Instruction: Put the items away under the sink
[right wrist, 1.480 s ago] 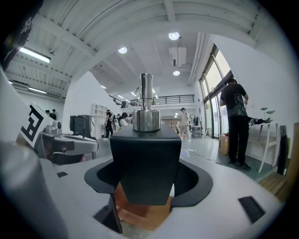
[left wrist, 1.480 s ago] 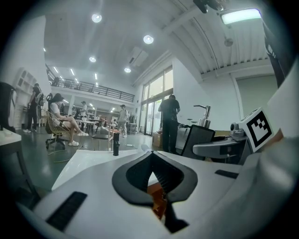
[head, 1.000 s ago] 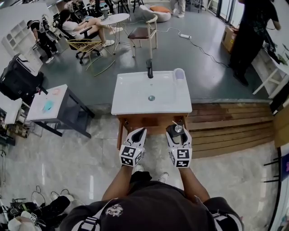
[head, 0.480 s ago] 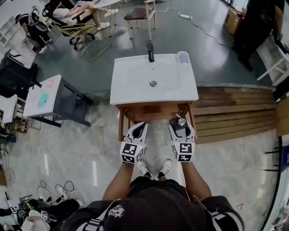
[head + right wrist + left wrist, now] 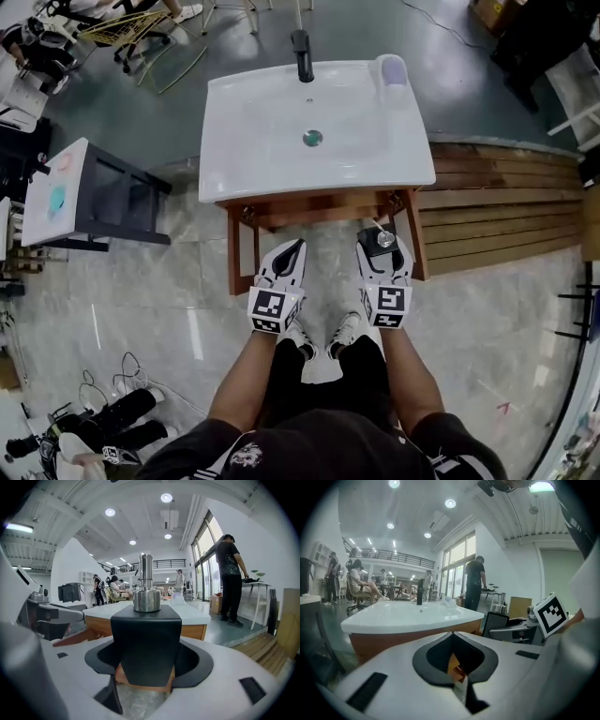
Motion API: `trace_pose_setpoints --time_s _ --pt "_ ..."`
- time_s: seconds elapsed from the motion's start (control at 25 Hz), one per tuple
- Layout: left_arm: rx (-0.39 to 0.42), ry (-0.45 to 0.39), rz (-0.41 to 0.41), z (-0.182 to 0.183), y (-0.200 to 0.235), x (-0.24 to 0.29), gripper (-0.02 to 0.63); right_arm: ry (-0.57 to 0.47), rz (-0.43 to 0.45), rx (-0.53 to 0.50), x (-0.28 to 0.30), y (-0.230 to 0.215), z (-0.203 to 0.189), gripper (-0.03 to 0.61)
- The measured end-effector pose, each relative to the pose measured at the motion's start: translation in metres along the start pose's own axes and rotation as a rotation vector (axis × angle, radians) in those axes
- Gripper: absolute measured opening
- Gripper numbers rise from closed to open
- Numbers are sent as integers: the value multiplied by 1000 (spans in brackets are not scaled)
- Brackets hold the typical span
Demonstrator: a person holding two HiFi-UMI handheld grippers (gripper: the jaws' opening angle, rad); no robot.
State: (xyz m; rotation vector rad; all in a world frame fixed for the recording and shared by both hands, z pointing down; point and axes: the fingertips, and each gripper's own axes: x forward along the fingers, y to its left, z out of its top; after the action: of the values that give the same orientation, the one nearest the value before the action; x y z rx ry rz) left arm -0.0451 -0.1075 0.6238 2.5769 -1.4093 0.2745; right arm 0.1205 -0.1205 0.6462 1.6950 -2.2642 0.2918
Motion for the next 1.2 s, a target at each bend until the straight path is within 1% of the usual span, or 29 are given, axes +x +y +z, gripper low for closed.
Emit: trace_pose_setpoints --time_s 0.36,0.48,0.6,0.72,0.88,1.04,1.2 --pt "12 -43 0 -160 46 100 7 -34 -41 -21 112 -26 -139 325" --pt "11 -73 1 -203 58 127 6 -57 -65 -43 142 -36 -179 325" --pt "28 -110 0 -237 68 150 8 -90 -76 -61 168 -43 -205 325" --pt "54 -152 9 -257 81 166 8 -142 -75 -61 190 -49 -214 325" --pt "40 -186 18 -272 94 174 8 -168 -83 -68 207 -54 -216 325" --pt "33 -201 26 -274 100 173 8 -155 -90 -61 227 -61 -214 325" --pt "49 -217 34 -263 99 174 8 -143 -89 -57 245 -70 -211 325"
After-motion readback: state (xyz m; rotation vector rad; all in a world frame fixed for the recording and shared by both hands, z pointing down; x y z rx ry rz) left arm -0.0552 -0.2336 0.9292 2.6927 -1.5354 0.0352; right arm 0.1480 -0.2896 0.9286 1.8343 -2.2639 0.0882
